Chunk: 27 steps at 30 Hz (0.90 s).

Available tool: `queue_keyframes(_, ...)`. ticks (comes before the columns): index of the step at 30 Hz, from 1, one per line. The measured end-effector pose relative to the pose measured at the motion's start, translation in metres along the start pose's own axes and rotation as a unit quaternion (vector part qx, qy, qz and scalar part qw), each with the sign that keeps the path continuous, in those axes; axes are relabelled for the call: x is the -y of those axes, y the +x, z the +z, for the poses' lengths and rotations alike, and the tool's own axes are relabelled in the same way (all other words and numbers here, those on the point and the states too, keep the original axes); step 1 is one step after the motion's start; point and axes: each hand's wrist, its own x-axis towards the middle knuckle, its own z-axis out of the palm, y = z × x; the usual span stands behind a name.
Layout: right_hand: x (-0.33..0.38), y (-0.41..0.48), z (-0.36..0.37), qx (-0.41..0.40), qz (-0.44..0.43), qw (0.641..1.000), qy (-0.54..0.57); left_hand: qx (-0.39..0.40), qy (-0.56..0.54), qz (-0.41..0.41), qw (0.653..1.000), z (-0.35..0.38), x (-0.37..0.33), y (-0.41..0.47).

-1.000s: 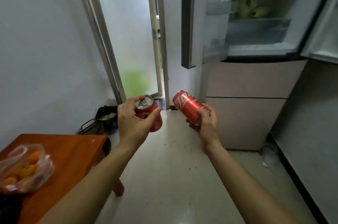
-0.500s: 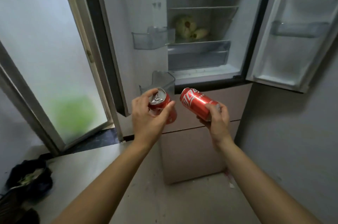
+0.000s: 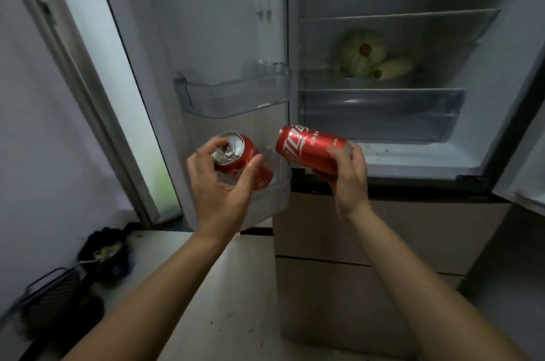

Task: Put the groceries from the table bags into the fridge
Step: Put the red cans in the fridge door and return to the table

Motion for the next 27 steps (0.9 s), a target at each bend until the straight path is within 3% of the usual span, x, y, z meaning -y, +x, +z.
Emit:
queue_keyframes(7, -0.007, 0.053, 0.027, 0.154, -0.031, 0.983, -0.09, -0.034, 0.158, -0.001, 0.987, -0.001, 0.017, 0.009)
queue_keyframes(12, -0.009, 0.061, 0.038, 0.171, -0.076, 0.962, -0.2, -0.022, 0.228, 0.081, 0.97, 0.002, 0.024, 0.008)
queue_keyframes(16, -0.001, 0.061, 0.046, 0.175, -0.087, 0.945, -0.261, 0.025, 0.27, 0.087, 0.958, -0.001, 0.031, 0.01)
queue_keyframes(19, 0.002, 0.061, 0.053, 0.207, -0.115, 0.909, -0.343, 0.067, 0.27, 0.081, 0.957, -0.004, 0.036, 0.011)
queue_keyframes(23, -0.002, 0.059, 0.058, 0.257, -0.16, 0.855, -0.421, 0.117, 0.219, -0.004, 0.969, -0.004, 0.042, 0.013)
queue_keyframes(27, -0.014, 0.056, 0.052, 0.284, -0.15, 0.839, -0.438, 0.133, 0.186, -0.032, 0.973, -0.003, 0.047, 0.008)
